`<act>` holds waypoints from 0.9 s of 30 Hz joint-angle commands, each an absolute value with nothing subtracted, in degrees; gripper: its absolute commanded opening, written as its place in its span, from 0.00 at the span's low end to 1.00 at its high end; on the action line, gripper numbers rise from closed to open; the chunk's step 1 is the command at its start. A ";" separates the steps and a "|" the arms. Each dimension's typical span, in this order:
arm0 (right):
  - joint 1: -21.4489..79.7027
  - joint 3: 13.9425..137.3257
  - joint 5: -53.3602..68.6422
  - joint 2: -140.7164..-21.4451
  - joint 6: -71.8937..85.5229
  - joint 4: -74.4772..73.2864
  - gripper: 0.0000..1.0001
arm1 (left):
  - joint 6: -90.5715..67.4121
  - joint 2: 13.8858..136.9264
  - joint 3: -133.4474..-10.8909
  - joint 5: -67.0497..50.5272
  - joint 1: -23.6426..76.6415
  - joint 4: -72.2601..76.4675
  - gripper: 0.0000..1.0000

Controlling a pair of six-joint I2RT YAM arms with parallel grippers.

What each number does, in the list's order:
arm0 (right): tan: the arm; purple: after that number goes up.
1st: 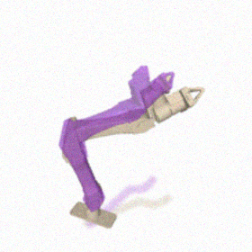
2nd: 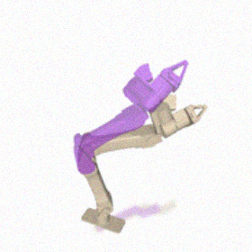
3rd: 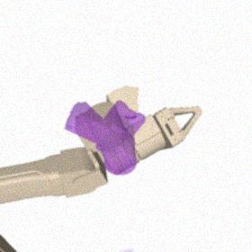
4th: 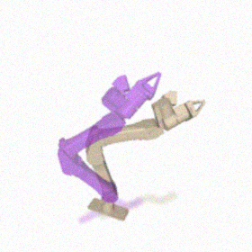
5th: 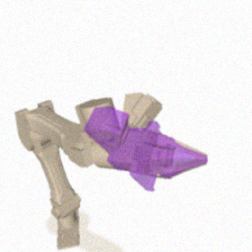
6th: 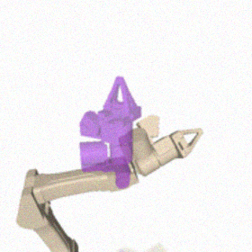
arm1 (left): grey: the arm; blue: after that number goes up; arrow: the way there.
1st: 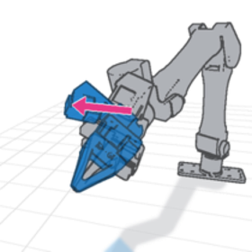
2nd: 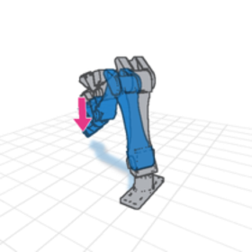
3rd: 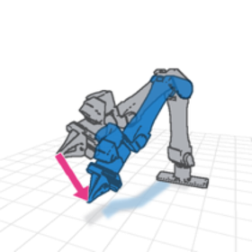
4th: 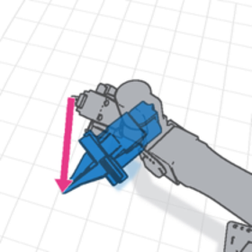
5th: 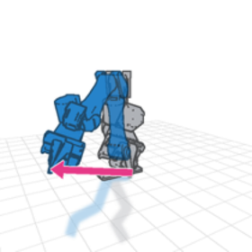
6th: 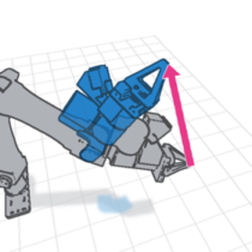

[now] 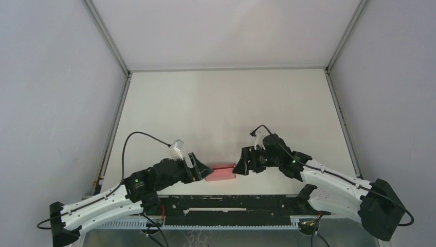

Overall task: Fold the paper box
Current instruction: Close the paper box at the center of the board.

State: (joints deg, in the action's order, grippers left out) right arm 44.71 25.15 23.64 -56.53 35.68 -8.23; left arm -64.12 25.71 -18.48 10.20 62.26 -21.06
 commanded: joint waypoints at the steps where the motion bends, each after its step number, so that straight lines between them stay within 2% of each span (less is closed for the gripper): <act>1: 45.49 29.34 17.32 -53.66 31.00 -12.67 0.90 | -64.27 24.56 -18.79 12.05 62.57 -22.72 0.96; 3: 46.90 30.68 13.50 -52.56 29.00 -15.12 0.86 | -64.08 23.60 -19.59 13.15 62.58 -24.76 0.95; 6: 50.13 33.32 5.96 -51.86 26.04 -18.90 0.81 | -62.96 21.99 -21.23 15.05 62.58 -28.78 0.87; 9: 52.33 35.14 0.26 -52.55 23.67 -22.16 0.73 | -61.45 22.08 -23.33 17.57 62.58 -32.62 0.73; 10: 52.95 35.62 -2.47 -52.71 22.93 -22.85 0.70 | -60.80 22.36 -23.71 17.92 62.58 -33.10 0.64; 12: 53.94 36.14 -5.35 -52.75 21.68 -23.36 0.53 | -58.75 23.47 -24.46 18.70 62.58 -33.33 0.51; 13: 54.30 36.20 -6.16 -52.63 21.22 -23.32 0.46 | -57.58 24.25 -25.12 19.42 62.58 -33.69 0.44; 14: 54.39 36.21 -6.85 -52.52 20.73 -23.29 0.44 | -56.38 25.33 -25.86 20.10 62.58 -34.15 0.40; 18: 54.52 36.21 -8.11 -51.44 18.55 -23.28 0.40 | -50.73 29.44 -30.34 22.59 62.58 -36.34 0.34; 21: 54.98 36.13 -7.84 -49.46 16.87 -23.13 0.37 | -47.33 30.46 -33.95 24.70 62.58 -38.90 0.34; 27: 55.42 36.04 -4.29 -48.25 14.66 -21.50 0.46 | -43.24 29.76 -36.69 25.72 62.60 -40.08 0.41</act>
